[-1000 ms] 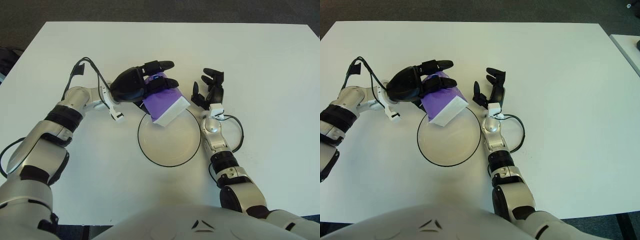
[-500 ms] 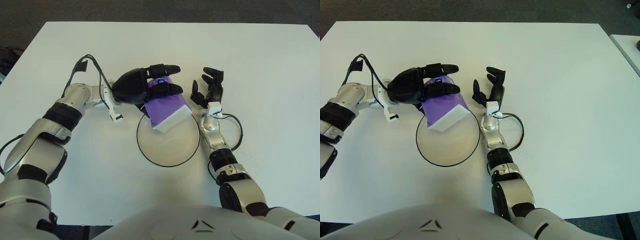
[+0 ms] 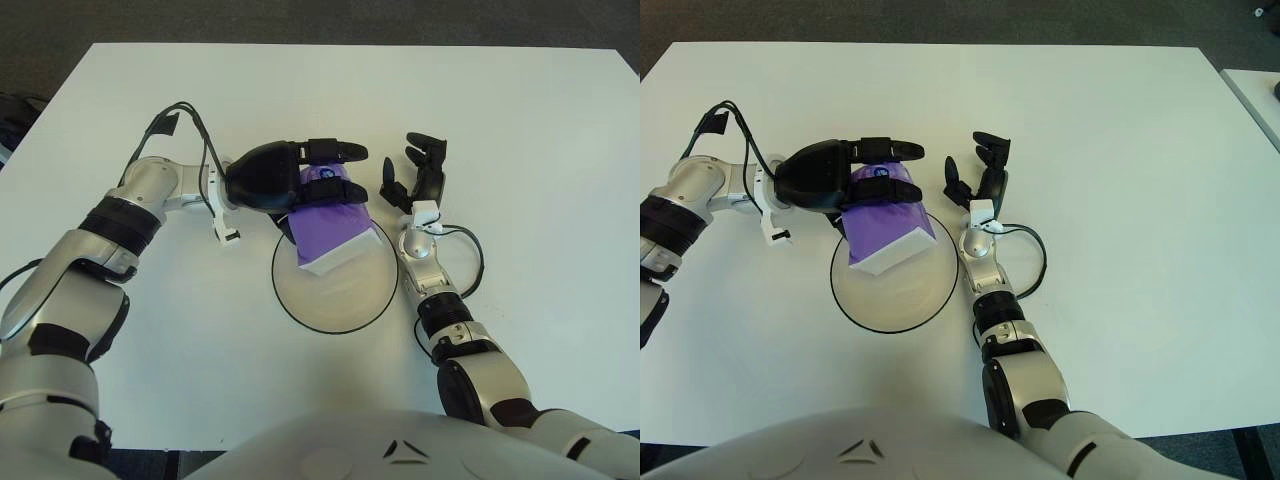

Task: Put the tissue paper into the plate.

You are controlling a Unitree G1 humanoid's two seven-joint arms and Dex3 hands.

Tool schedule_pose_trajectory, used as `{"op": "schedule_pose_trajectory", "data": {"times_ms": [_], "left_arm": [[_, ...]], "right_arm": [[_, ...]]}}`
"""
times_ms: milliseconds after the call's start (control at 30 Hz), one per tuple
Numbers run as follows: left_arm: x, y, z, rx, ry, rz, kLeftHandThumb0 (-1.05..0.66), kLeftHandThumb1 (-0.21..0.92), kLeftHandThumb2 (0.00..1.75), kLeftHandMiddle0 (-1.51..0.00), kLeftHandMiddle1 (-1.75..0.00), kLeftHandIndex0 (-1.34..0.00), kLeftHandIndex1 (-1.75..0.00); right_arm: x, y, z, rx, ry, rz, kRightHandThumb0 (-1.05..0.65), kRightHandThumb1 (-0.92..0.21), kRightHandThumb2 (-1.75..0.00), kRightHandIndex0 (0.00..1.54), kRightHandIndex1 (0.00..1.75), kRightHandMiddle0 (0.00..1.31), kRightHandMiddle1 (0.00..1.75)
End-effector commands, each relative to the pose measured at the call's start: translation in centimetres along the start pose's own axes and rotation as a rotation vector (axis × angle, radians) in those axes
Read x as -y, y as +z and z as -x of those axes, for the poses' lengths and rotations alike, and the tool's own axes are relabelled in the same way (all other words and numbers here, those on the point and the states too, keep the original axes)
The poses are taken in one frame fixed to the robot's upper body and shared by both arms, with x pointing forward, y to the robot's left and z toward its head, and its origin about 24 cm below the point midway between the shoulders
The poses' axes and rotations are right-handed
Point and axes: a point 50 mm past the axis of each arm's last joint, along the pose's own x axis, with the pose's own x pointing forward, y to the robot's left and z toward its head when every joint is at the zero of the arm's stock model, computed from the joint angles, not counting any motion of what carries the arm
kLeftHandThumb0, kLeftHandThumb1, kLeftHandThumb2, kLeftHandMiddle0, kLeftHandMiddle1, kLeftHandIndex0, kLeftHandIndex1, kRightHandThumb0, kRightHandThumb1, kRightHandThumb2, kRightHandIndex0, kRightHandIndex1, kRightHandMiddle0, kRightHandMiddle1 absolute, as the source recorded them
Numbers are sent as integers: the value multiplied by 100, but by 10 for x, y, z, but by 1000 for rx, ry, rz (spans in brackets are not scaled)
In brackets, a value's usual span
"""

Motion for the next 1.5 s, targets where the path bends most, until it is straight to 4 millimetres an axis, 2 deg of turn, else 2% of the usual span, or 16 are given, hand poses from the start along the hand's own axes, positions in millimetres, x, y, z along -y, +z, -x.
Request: {"op": "schedule_pose_trajectory", "data": {"times_ms": [0,433,600,667,767,933,1167,1467], "left_arm": [[-6,1,-2,22,30,-6,-68,92,63,-41,-26,-4,-111],[-6,5,-5,65,37,-123,-66,92,71,-41,-30,0,-109],[-5,5,-6,90,21,-138,-72,92,75,-32,-24,0,-83],[-5,5,-7,100,17,-146,-76,92,75,-26,-18,0,-63],[-8,4,-6,112,3,-154,-81,92,75,-20,-12,0,-45],[-10,3,-6,115,-26,-155,-90,92,78,-10,-4,0,-23],[-10,3,-6,115,-38,-158,-96,92,83,-4,0,0,-11],[-10,2,-8,99,-47,-143,-101,92,91,0,0,0,-9]], "right_arm": [[22,-64,47,-336,-22,129,-45,-66,-82,51,85,4,124],[22,-65,47,-345,-13,135,-45,-69,-82,49,82,6,124],[22,-66,47,-351,-13,132,-46,-69,-81,50,82,6,124],[22,-67,47,-351,-12,133,-47,-70,-79,49,82,6,124],[21,-64,46,-341,-8,135,-50,-72,-76,48,80,5,123],[21,-64,46,-339,-9,135,-49,-71,-77,49,82,5,122],[24,-71,46,-359,-10,148,-48,-67,-81,51,89,5,122],[23,-69,46,-369,-25,124,-49,-67,-81,47,90,4,120]]}}
